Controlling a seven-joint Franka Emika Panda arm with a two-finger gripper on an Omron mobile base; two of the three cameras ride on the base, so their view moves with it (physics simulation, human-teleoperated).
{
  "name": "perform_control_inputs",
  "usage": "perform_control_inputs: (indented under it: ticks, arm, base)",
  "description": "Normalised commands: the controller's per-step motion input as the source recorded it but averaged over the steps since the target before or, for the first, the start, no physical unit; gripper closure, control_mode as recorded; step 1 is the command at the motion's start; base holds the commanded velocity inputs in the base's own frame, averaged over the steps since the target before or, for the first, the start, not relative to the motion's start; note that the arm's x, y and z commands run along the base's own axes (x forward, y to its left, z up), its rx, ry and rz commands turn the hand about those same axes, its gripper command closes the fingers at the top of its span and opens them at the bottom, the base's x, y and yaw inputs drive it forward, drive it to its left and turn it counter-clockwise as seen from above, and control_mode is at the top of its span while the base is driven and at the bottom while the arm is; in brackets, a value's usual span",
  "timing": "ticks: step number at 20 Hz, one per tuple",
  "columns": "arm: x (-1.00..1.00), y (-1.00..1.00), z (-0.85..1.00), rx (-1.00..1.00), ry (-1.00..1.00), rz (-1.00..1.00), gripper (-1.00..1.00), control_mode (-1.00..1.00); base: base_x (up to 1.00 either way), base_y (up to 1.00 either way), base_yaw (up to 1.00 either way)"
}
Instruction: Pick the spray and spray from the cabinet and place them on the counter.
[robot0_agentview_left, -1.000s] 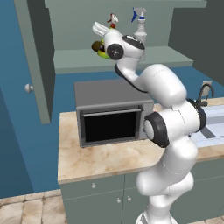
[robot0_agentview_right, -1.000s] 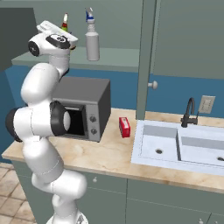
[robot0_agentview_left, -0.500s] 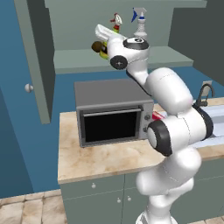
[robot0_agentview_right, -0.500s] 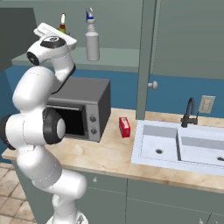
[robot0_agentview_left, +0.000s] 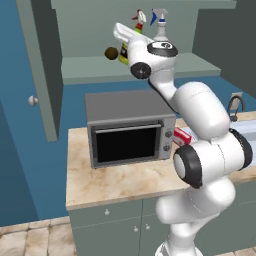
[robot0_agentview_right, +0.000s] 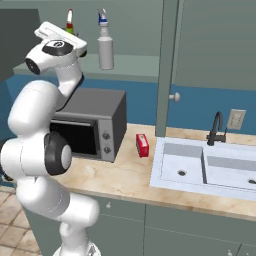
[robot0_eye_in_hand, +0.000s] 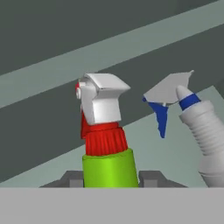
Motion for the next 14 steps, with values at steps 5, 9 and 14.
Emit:
perform_control_inputs:
  ticks: [5,9,14]
  arm:
    - [-0.78,-0.15,0.01,0.00,-0.01,-0.03,1.00,-1.00]
    - [-0.82,-0.19,0.00,-0.01,0.00,-0.03,1.00,-1.00]
    - [-0.77,-0.18,0.00,-0.01,0.00,-0.03,1.00,-1.00]
  base:
    - [0.00,0.00,0.00]
    - [0.00,0.00,0.00]
    - [0.00,0.00,0.00]
